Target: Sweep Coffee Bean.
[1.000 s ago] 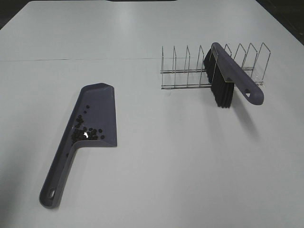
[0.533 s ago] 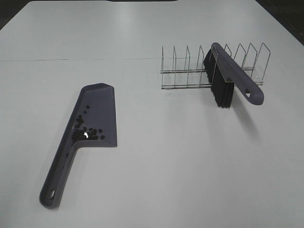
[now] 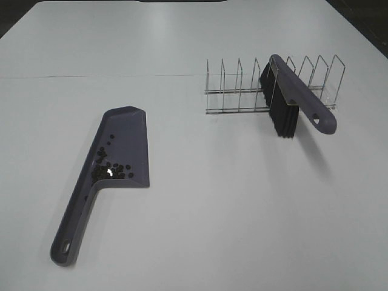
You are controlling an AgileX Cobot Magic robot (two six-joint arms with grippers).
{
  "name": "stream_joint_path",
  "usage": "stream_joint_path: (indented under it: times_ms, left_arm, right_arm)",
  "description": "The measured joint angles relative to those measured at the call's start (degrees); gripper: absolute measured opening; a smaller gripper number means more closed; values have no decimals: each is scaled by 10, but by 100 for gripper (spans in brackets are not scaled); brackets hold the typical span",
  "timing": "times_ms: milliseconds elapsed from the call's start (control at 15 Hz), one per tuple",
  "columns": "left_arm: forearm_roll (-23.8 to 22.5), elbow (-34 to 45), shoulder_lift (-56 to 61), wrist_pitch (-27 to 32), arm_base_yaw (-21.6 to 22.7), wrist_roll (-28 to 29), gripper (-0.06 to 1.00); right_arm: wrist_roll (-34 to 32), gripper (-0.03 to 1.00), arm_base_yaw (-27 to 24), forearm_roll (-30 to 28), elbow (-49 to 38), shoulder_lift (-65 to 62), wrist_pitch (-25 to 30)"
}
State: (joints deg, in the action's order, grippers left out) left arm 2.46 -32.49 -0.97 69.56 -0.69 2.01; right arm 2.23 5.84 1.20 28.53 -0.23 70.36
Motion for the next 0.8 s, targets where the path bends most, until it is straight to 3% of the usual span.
stream_joint_path:
  times_ms: [200, 467, 800]
  left_arm:
    - [0, 0, 11, -3, 0, -5, 61]
    - [11, 24, 12, -65, 0, -23, 61]
    - [11, 28, 12, -75, 0, -26, 61]
  right_arm:
    - [0, 54, 0, -12, 0, -1, -7]
    - [0, 54, 0, -27, -23, -1, -62]
    - [0, 54, 0, -29, -23, -1, -63]
